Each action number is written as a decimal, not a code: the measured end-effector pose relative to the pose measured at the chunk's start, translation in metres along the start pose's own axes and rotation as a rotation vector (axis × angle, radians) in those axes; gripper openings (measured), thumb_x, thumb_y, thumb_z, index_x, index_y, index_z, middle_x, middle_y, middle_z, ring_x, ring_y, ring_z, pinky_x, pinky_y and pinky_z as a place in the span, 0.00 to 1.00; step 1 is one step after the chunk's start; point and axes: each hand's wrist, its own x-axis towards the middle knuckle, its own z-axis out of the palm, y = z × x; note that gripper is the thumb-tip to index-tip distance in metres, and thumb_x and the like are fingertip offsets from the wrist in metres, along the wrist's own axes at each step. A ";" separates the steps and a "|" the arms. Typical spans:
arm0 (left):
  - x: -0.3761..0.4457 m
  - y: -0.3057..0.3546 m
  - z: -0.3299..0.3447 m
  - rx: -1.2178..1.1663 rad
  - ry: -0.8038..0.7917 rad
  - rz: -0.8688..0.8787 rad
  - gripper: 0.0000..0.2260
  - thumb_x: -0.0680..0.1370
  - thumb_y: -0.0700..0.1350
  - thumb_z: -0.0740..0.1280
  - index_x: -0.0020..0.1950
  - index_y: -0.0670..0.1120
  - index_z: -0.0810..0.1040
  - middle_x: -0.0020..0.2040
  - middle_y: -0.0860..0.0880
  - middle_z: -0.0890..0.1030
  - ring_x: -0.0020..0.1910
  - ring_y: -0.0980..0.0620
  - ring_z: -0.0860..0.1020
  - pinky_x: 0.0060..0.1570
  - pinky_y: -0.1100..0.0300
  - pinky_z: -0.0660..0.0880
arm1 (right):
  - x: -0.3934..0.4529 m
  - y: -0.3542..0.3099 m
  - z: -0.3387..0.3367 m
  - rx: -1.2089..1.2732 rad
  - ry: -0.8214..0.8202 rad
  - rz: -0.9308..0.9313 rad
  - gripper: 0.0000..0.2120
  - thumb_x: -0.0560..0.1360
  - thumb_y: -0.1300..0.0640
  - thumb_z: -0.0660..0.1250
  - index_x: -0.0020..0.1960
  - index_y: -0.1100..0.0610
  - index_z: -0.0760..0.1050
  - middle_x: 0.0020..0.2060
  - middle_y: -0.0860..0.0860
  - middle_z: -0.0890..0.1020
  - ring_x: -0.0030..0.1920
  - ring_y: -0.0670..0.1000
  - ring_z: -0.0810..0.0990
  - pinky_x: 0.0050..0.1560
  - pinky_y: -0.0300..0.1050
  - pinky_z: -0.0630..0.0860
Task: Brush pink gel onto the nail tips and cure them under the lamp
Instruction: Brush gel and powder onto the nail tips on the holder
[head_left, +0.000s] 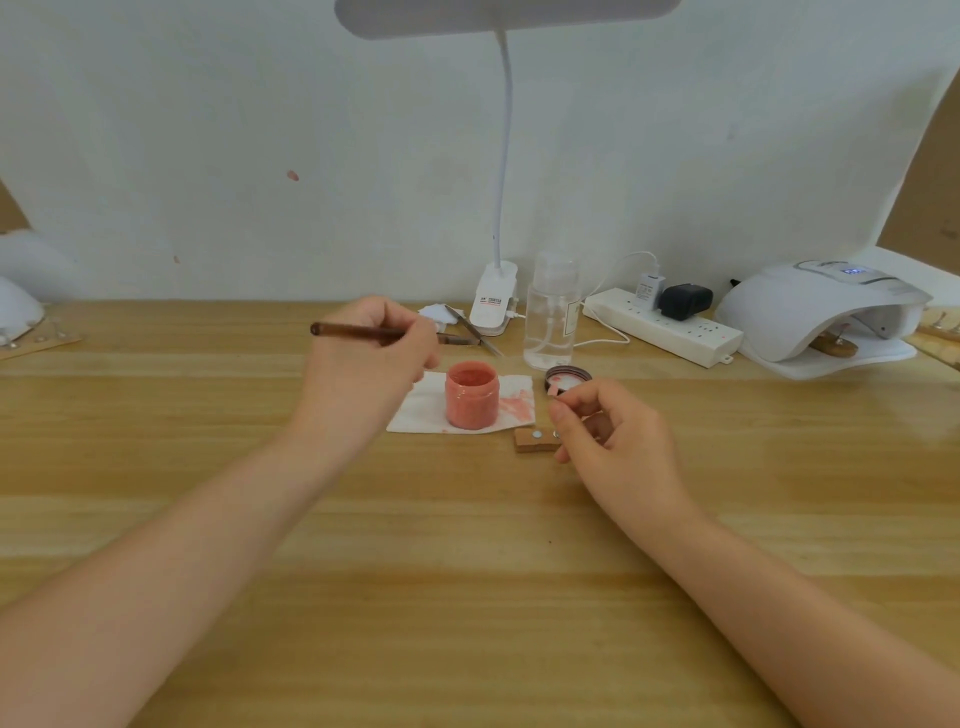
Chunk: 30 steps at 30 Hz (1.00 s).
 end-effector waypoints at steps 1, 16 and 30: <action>0.006 0.000 -0.002 0.032 -0.012 -0.056 0.07 0.74 0.39 0.66 0.35 0.46 0.76 0.27 0.55 0.80 0.24 0.62 0.73 0.26 0.69 0.72 | 0.000 0.001 0.000 -0.015 0.000 -0.001 0.08 0.75 0.57 0.69 0.40 0.45 0.75 0.37 0.46 0.81 0.34 0.54 0.80 0.33 0.43 0.76; 0.059 0.001 0.016 0.291 -0.266 -0.338 0.06 0.74 0.41 0.65 0.37 0.43 0.76 0.21 0.53 0.76 0.22 0.58 0.73 0.22 0.67 0.72 | 0.000 -0.002 0.000 -0.070 -0.047 -0.040 0.03 0.75 0.56 0.69 0.42 0.51 0.77 0.33 0.61 0.80 0.34 0.62 0.78 0.34 0.52 0.73; 0.063 0.000 0.032 0.319 -0.403 -0.467 0.06 0.75 0.38 0.63 0.37 0.42 0.75 0.21 0.51 0.76 0.18 0.58 0.68 0.24 0.66 0.71 | 0.000 0.002 0.000 -0.076 -0.040 -0.060 0.04 0.74 0.55 0.69 0.41 0.51 0.77 0.33 0.64 0.79 0.33 0.64 0.77 0.34 0.53 0.74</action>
